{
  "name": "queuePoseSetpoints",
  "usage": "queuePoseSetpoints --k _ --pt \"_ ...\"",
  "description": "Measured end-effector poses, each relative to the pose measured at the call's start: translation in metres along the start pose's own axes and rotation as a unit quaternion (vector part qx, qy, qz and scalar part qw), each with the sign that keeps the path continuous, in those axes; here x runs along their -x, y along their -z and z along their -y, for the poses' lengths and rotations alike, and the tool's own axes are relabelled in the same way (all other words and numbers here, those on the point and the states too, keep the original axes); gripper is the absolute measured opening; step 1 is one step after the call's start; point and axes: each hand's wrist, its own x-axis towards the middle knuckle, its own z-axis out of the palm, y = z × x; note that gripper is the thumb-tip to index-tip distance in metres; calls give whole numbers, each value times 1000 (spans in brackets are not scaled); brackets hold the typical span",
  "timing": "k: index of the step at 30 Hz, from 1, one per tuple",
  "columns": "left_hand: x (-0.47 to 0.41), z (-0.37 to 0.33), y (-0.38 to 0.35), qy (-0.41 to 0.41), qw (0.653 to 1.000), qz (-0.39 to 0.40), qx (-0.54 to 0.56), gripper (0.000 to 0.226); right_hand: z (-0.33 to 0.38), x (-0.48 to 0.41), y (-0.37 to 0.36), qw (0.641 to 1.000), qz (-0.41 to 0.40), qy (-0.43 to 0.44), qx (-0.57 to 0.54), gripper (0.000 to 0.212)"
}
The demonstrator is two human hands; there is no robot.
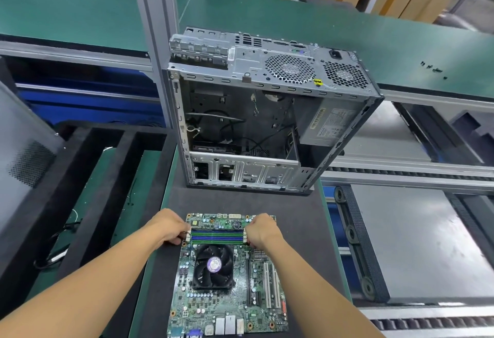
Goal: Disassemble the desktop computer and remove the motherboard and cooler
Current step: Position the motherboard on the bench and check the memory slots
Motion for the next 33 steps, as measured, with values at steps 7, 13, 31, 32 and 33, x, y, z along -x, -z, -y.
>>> queuePoseSetpoints --k 7,13,31,32,33 --pt "5 -8 -4 7 1000 -14 8 20 1 -3 -2 998 3 -36 -44 30" --pt "8 -10 -7 7 997 -43 -66 18 4 -6 3 992 38 -90 -84 28" --pt "12 -23 -13 3 985 -59 -164 7 6 1 9 985 30 -107 -132 24" --pt "12 -22 -13 1 985 -58 -165 10 6 1 9 985 31 -104 -133 23" --pt "12 -22 -14 0 985 -58 -165 13 6 1 9 985 32 -105 -133 25"
